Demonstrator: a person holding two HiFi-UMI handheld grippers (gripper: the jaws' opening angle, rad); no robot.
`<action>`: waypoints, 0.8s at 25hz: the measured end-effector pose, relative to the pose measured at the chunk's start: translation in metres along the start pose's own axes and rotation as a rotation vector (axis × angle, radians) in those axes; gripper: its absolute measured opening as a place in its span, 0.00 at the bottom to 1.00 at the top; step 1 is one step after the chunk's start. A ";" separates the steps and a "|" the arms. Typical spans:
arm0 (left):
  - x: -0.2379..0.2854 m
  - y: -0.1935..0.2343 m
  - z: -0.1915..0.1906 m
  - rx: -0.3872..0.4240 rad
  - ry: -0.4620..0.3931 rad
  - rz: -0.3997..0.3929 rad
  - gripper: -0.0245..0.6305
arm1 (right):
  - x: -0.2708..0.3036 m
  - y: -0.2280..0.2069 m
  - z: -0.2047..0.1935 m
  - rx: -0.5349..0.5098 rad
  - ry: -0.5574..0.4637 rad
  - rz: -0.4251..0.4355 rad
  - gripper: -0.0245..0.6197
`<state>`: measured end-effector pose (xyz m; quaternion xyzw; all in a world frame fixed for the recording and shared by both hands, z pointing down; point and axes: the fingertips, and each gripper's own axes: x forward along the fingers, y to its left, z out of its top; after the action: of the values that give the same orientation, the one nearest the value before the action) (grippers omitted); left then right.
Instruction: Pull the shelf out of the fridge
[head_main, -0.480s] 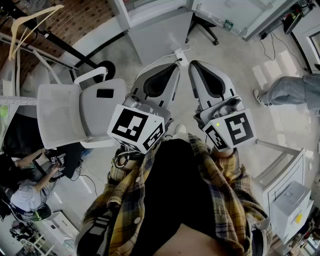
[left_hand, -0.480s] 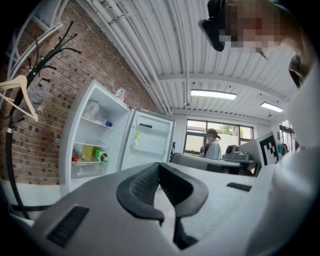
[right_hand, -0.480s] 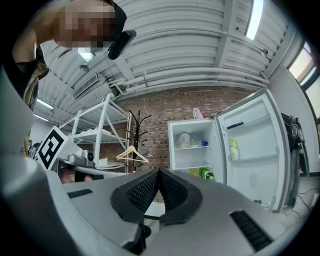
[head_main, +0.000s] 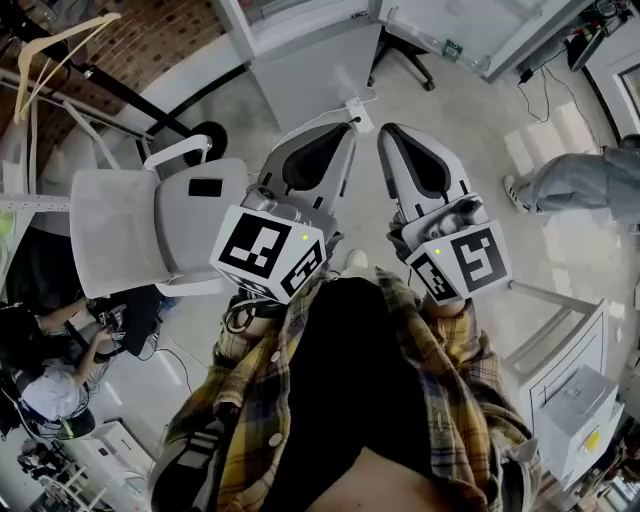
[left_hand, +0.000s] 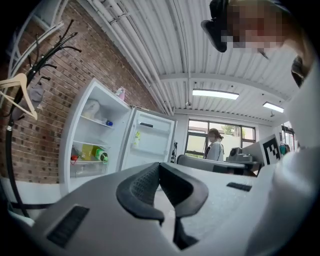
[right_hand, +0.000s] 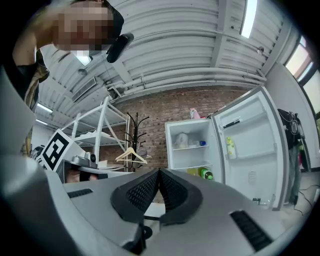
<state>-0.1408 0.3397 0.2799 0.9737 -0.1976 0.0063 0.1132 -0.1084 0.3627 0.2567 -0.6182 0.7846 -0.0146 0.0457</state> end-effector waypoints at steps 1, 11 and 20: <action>0.001 -0.001 -0.001 -0.004 -0.002 0.010 0.04 | -0.004 -0.004 0.000 0.004 0.001 0.001 0.07; 0.002 -0.026 -0.016 -0.029 -0.024 0.121 0.04 | -0.049 -0.023 -0.004 0.027 0.011 0.067 0.07; -0.006 -0.029 -0.026 -0.046 -0.015 0.189 0.04 | -0.054 -0.024 -0.015 0.061 0.029 0.124 0.07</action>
<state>-0.1349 0.3738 0.2991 0.9479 -0.2895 0.0052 0.1329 -0.0740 0.4092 0.2768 -0.5667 0.8210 -0.0445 0.0540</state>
